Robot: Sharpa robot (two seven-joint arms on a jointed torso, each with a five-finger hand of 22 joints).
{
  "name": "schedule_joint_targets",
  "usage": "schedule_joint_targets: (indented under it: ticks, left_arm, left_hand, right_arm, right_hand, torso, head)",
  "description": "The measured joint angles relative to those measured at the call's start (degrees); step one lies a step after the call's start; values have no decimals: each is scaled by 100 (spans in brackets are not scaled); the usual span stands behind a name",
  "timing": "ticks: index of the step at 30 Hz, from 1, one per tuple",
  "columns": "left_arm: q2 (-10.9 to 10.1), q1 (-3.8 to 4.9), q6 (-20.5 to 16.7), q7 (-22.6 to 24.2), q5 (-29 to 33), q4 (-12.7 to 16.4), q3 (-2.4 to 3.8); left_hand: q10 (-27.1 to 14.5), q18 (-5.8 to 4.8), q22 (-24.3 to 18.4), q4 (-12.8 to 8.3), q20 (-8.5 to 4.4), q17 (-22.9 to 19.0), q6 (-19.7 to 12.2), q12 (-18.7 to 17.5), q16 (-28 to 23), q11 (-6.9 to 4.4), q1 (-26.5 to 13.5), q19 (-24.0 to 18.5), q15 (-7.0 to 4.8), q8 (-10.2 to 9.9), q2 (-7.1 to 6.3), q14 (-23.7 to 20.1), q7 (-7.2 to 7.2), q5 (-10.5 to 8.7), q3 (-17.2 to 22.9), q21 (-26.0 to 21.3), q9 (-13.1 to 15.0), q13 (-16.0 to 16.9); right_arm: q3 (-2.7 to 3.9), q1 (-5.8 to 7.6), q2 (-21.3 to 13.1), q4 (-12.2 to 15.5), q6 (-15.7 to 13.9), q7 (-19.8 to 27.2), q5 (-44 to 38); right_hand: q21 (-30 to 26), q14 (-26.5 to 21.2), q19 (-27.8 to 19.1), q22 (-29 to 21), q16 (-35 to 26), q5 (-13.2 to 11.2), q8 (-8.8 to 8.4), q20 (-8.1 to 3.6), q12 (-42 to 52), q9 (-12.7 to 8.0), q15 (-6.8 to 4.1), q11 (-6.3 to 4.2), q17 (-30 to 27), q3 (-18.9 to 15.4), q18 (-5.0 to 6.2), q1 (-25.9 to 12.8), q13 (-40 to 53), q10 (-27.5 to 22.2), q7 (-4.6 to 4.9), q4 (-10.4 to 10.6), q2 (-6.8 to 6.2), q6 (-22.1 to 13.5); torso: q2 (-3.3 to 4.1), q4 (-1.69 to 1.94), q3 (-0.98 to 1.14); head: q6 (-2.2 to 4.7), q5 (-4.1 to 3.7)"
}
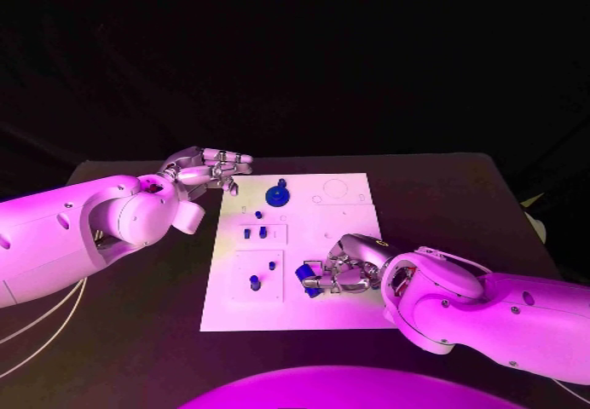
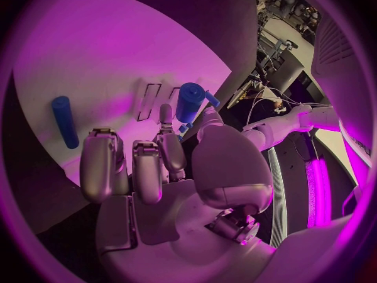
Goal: Assemble the parts on the task board
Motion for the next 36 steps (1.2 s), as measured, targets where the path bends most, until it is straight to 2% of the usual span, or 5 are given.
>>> schedule_joint_targets:
  ticks: [6,22,26,31,36]
  left_arm:
    - [1,0,0,-5,0,-2,0]
    - [-1,0,1,-14,0,-2,-1]
    - [-4,0,1,-15,0,-2,-1]
    - [-6,0,1,-15,0,-2,-1]
    - [-6,0,1,-17,0,-4,-1]
  left_hand:
    - [0,0,0,0,0,0,0,0,0,0,0,0,0,0,0,0,0,0,0,0,0,0]
    - [0,0,0,0,0,0,0,0,0,0,0,0,0,0,0,0,0,0,0,0,0,-1]
    - [0,0,1,0,0,0,0,0,0,0,0,0,0,0,0,0,0,0,0,0,1,-1]
    - [0,1,1,0,0,1,0,0,0,0,0,0,0,0,0,0,0,0,0,0,1,-1]
    - [0,0,1,0,0,1,0,0,0,0,0,0,0,0,0,0,0,0,0,0,0,-1]
  right_arm:
    - [0,0,-17,-19,27,-4,-107]
    - [13,9,-76,-19,56,11,-465]
    - [15,11,-106,-10,51,14,-519]
    - [16,11,-139,2,43,14,-560]
    - [0,0,-180,3,43,-2,-573]
  right_hand:
    - [0,-21,0,0,0,281,5,0,8,46,-21,-13,0,103,0,408,55,29,-20,-72,208,-20]
    - [0,0,0,4,0,947,89,-42,149,123,-41,-51,-1,37,1,672,194,139,-39,-7,322,-1]
    - [0,0,0,3,0,1257,89,-42,173,140,-41,-69,-1,32,1,701,199,157,-60,-1,352,-22]
    - [27,0,0,3,0,1314,89,-42,178,140,-41,-69,4,5,1,700,202,157,-60,-8,353,-22]
    - [26,0,0,3,0,1336,89,-42,178,146,-41,-68,4,-12,1,705,208,157,-60,7,449,-22]
  torso:
    - [0,-2,1]
    - [-1,-1,3]
    - [-2,-1,3]
    - [-2,-2,3]
    - [-1,-2,4]
  head:
    - [3,-9]
    - [-1,-10]
    - [-6,-10]
    - [-9,-7]
    - [-12,-7]
